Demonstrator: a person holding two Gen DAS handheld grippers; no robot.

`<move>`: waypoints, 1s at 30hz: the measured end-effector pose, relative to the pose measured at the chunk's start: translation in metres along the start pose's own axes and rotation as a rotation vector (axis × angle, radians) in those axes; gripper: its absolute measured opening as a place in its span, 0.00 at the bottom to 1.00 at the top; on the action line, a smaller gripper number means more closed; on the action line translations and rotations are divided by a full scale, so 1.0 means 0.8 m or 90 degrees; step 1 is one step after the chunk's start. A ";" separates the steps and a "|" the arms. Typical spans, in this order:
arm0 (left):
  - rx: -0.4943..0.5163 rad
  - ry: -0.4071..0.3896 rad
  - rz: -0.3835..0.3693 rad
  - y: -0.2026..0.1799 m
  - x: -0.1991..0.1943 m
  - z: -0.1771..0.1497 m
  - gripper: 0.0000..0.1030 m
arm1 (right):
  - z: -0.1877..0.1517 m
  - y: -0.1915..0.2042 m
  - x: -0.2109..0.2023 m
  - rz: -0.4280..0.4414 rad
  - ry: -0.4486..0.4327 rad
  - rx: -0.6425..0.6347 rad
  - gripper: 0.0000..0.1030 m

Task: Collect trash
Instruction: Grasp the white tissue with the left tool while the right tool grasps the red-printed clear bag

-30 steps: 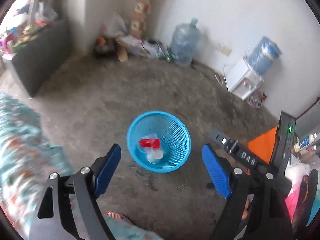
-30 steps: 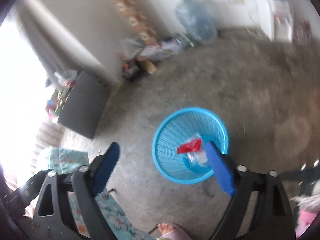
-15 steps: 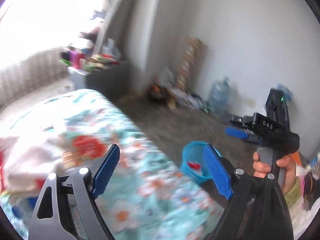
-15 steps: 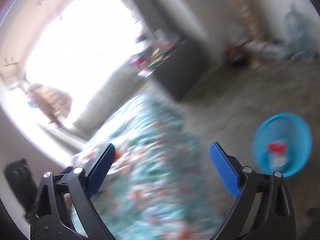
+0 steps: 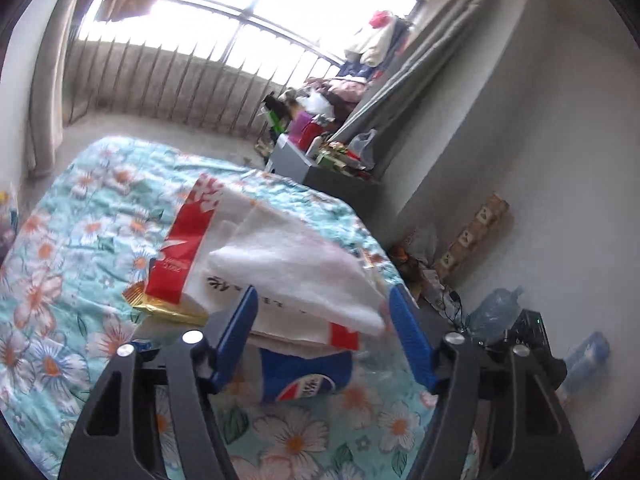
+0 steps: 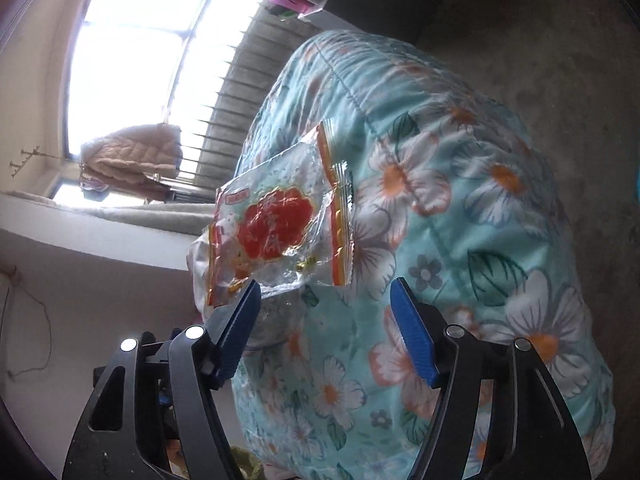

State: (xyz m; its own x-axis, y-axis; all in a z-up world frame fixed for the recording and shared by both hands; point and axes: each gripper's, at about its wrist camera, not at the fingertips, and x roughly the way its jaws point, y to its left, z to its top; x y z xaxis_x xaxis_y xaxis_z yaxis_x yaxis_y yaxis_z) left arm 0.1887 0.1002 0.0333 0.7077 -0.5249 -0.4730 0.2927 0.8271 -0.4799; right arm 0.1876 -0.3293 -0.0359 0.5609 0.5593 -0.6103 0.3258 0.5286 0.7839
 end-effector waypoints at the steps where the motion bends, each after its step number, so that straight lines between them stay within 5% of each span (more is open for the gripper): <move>1: -0.016 0.007 0.000 0.008 0.004 0.003 0.57 | 0.005 -0.002 0.003 0.000 0.003 0.013 0.61; 9: -0.151 0.052 0.002 0.063 0.040 0.013 0.48 | 0.015 -0.001 0.020 0.002 0.015 0.059 0.59; 14: -0.205 0.037 0.000 0.077 0.045 0.014 0.41 | 0.022 0.010 0.028 0.015 0.019 0.069 0.58; 18: -0.240 0.023 -0.002 0.084 0.046 0.014 0.26 | 0.020 0.009 0.029 0.044 0.034 0.095 0.56; 22: -0.249 0.012 -0.004 0.085 0.047 0.016 0.04 | 0.014 0.008 0.027 0.059 0.047 0.111 0.55; 30: -0.210 -0.052 -0.039 0.066 0.020 0.024 0.00 | 0.000 0.003 0.026 0.102 0.070 0.169 0.55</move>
State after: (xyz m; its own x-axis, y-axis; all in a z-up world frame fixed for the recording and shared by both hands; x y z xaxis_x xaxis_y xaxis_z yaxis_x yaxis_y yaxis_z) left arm 0.2278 0.1395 0.0141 0.7478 -0.5432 -0.3819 0.1216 0.6775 -0.7254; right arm 0.2000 -0.3169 -0.0468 0.5401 0.6950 -0.4747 0.4358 0.2516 0.8642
